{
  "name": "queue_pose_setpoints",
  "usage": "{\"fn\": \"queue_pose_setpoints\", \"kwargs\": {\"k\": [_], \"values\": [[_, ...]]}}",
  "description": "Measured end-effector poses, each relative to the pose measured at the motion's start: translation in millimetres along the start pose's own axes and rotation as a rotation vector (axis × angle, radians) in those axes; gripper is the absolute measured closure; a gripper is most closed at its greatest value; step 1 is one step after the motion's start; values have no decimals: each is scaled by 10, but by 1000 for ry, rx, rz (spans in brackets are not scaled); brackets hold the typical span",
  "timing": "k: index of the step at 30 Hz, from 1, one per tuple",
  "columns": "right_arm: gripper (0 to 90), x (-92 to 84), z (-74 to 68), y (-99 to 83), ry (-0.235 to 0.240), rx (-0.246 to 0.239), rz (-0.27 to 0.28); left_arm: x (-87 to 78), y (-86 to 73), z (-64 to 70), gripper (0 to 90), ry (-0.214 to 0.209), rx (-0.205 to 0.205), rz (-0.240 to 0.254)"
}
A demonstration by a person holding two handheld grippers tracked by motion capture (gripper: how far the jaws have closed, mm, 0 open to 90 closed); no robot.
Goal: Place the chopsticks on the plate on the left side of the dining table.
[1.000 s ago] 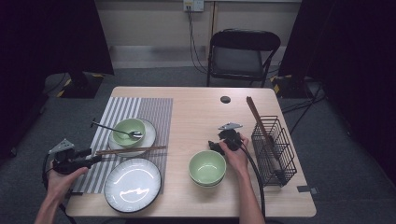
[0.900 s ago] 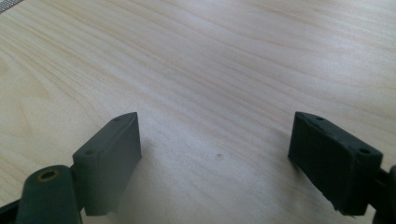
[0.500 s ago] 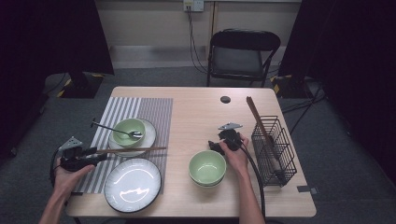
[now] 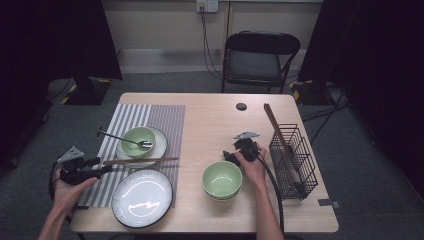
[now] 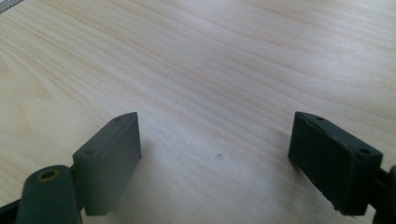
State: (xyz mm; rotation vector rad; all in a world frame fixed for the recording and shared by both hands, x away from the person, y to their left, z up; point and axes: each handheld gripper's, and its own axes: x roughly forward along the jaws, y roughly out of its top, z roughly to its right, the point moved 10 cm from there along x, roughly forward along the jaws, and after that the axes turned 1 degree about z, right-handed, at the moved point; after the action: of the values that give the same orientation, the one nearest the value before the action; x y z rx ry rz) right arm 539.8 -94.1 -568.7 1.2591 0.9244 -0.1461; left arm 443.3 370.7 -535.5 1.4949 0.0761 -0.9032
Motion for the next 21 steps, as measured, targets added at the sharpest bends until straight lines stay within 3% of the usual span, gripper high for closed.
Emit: {"fn": "queue_pose_setpoints", "kwargs": {"k": [3, 9, 16, 21], "values": [[160, 0, 0, 0, 0, 0, 0, -30, 57, 33, 285, -6, -12, 22], [160, 0, 0, 0, 0, 0, 0, -90, 133, 146, 243, -11, 26, 31], [160, 0, 0, 0, 0, 0, 0, -143, 62, 245, 261, 1, 54, 12], [160, 0, 0, 0, 1, -1, 0, -164, -74, 258, 245, 17, 20, -3]]}}
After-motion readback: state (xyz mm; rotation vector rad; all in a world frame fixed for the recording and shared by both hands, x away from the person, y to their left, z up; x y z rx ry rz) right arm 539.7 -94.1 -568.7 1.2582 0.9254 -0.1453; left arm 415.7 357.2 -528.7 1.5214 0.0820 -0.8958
